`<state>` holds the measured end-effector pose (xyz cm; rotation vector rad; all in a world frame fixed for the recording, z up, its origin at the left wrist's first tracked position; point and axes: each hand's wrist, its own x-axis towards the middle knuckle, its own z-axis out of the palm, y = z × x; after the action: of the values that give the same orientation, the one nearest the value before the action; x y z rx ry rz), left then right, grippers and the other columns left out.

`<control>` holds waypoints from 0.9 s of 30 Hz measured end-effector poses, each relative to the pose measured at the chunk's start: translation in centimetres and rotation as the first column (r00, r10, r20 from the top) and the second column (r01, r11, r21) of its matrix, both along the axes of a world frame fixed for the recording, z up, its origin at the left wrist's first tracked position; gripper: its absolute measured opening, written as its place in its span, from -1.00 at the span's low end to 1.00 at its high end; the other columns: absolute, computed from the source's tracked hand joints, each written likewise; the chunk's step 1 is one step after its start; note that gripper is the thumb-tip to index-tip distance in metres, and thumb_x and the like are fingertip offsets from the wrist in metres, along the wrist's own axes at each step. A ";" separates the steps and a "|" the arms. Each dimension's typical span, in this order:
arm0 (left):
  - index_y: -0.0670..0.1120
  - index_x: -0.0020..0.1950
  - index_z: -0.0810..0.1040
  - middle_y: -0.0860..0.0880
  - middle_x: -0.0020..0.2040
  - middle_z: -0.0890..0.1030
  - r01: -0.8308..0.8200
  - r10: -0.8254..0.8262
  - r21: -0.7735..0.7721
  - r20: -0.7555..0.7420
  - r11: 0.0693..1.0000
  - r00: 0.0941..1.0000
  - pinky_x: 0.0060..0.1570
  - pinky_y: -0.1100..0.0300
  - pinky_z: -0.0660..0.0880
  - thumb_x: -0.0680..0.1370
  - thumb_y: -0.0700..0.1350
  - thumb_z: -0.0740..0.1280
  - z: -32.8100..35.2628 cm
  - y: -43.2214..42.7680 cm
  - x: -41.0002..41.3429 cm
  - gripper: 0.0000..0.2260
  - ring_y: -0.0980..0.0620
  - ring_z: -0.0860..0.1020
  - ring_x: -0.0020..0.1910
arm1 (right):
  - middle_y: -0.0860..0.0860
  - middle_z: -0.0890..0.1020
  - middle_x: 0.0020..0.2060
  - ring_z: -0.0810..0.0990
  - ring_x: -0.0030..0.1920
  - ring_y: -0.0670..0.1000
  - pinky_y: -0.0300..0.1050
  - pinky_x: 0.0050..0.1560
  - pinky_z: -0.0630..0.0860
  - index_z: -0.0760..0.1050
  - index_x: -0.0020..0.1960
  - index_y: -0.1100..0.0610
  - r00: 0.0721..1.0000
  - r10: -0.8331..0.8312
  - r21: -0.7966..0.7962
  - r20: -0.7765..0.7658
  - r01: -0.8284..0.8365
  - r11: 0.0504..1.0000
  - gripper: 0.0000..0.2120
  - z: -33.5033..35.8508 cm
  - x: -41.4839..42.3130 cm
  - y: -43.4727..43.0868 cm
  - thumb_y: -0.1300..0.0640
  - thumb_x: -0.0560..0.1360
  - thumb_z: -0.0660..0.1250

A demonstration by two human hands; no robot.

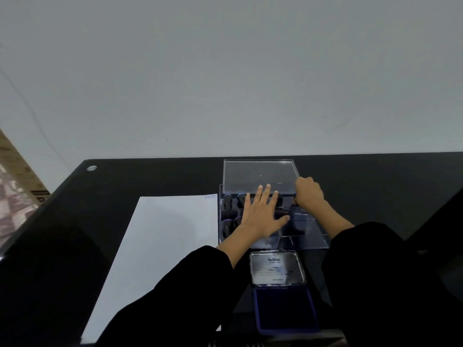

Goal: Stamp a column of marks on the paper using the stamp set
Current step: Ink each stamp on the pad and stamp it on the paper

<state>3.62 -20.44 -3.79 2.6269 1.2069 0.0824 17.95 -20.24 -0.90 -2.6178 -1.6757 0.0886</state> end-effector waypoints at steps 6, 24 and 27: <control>-0.09 0.55 -0.09 -0.10 0.55 -0.19 -0.001 0.001 0.000 0.009 1.000 1.000 0.45 -0.12 -0.22 0.58 0.22 0.07 -0.1 0.0 0.1 -0.33 -0.06 -0.22 0.53 | 0.25 0.52 0.13 0.56 0.10 0.23 -0.03 0.03 0.49 0.43 0.15 0.32 1.000 0.005 0.019 0.002 -0.005 1.000 -0.74 -0.6 0.1 -0.3 0.28 0.49 0.33; -0.18 0.54 -0.15 -0.10 0.55 -0.19 -0.013 0.015 -0.048 0.035 0.999 0.999 0.46 -0.09 -0.20 0.59 0.18 0.11 0.4 -0.3 0.0 -0.28 -0.04 -0.21 0.53 | 0.15 0.50 -0.28 0.49 -0.24 0.10 -0.12 -0.25 0.40 0.46 -0.21 0.23 0.941 -0.042 0.094 -0.336 0.077 0.993 -0.69 -1.8 -1.5 1.2 -0.02 0.43 0.40; -0.19 0.54 -0.13 -0.11 0.55 -0.17 -0.002 0.006 -0.066 0.063 0.998 0.998 0.46 -0.08 -0.19 0.60 0.14 0.11 0.6 -0.4 -0.3 -0.31 -0.04 -0.19 0.53 | 0.15 0.53 -0.29 0.51 -0.23 0.10 -0.12 -0.26 0.42 0.55 -0.19 0.27 0.921 -0.068 0.096 -0.382 0.113 0.989 -0.69 -1.6 -1.6 1.0 -0.01 0.41 0.43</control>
<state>3.37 -20.83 -3.19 2.5460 1.1735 0.1226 16.32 -19.20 -2.46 -2.3930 -1.3828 0.4482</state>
